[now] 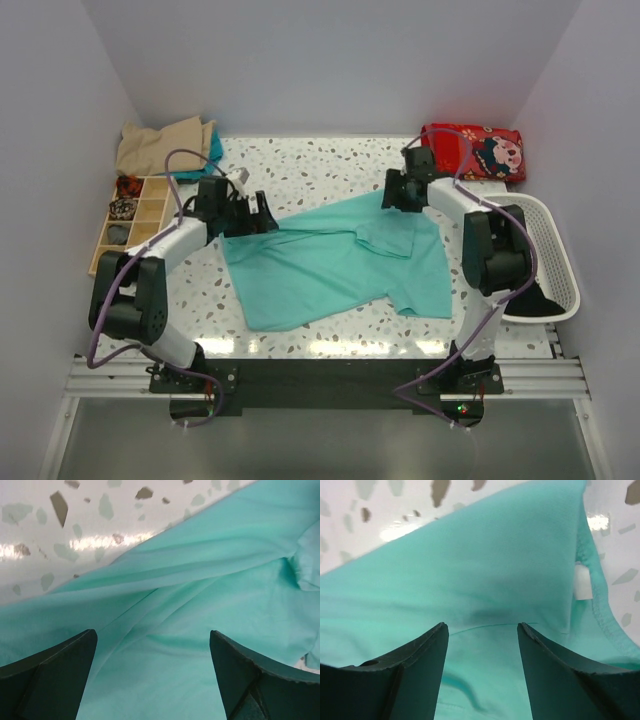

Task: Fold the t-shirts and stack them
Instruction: Fold the flattened tshirt in 1/3 of the way

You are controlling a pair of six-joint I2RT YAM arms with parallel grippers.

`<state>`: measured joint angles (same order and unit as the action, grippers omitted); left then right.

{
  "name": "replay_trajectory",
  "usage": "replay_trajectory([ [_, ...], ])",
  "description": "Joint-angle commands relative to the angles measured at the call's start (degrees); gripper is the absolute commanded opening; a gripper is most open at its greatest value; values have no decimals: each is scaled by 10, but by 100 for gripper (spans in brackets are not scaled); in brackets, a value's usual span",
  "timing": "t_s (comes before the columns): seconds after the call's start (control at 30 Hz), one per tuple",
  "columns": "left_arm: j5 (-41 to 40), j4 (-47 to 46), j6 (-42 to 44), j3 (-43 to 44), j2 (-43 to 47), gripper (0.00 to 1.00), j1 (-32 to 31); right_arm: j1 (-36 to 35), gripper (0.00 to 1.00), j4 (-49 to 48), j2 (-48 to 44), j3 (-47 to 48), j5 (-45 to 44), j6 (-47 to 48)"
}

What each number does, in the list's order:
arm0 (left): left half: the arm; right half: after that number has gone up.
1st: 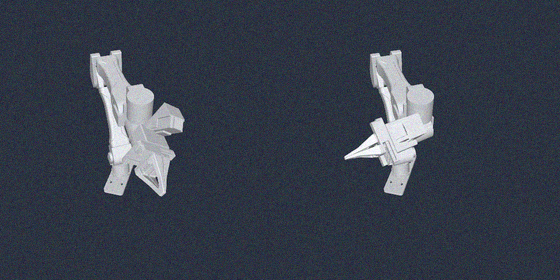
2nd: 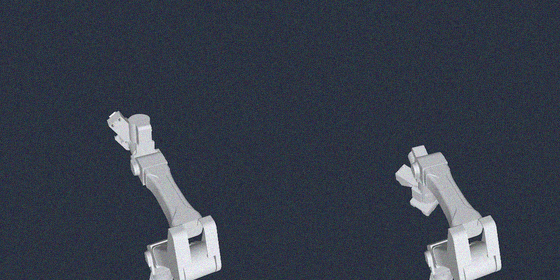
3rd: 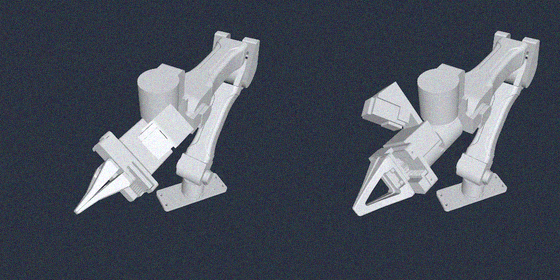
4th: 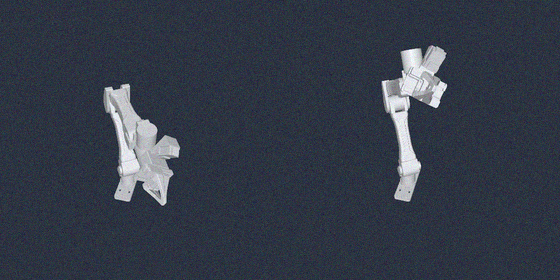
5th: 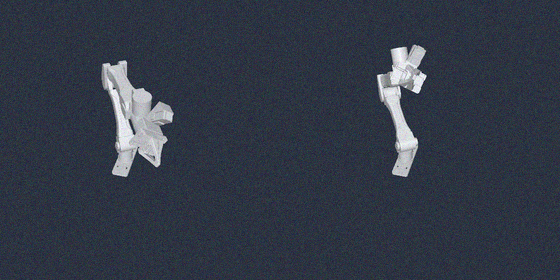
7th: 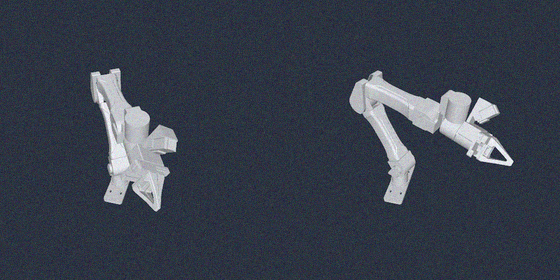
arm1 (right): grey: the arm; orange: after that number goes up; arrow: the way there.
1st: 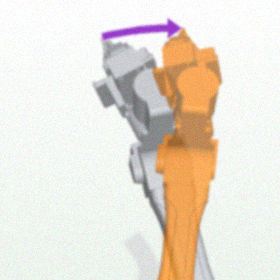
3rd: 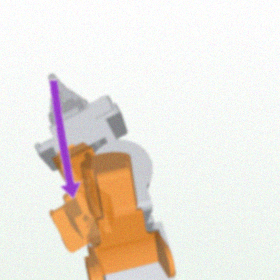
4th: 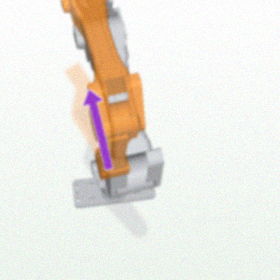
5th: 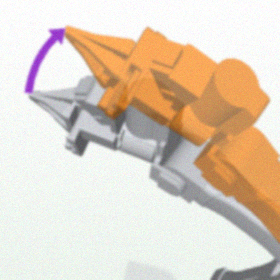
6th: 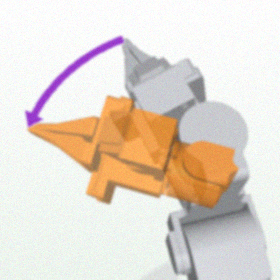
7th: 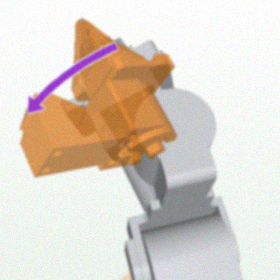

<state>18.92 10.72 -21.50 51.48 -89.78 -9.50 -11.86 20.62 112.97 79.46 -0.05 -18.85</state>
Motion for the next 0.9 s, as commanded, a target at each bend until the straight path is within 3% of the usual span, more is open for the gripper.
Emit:
replay_trajectory([
  [0.0, 65, -47, -20, 47, -11, 100, 2, -29, 62, 5, -49, 22, 75, 10],
  [0.23, 88, -90, -21, 46, -40, 100, -13, -137, 61, 5, -28, 38, 95, 18],
  [0.43, 63, -98, 6, 31, -55, 100, -39, -156, 61, -1, -23, 28, 85, 11],
  [0.87, -207, -98, 75, 3, -60, 100, -99, -155, 62, 37, -44, 29, 35, 43],
])
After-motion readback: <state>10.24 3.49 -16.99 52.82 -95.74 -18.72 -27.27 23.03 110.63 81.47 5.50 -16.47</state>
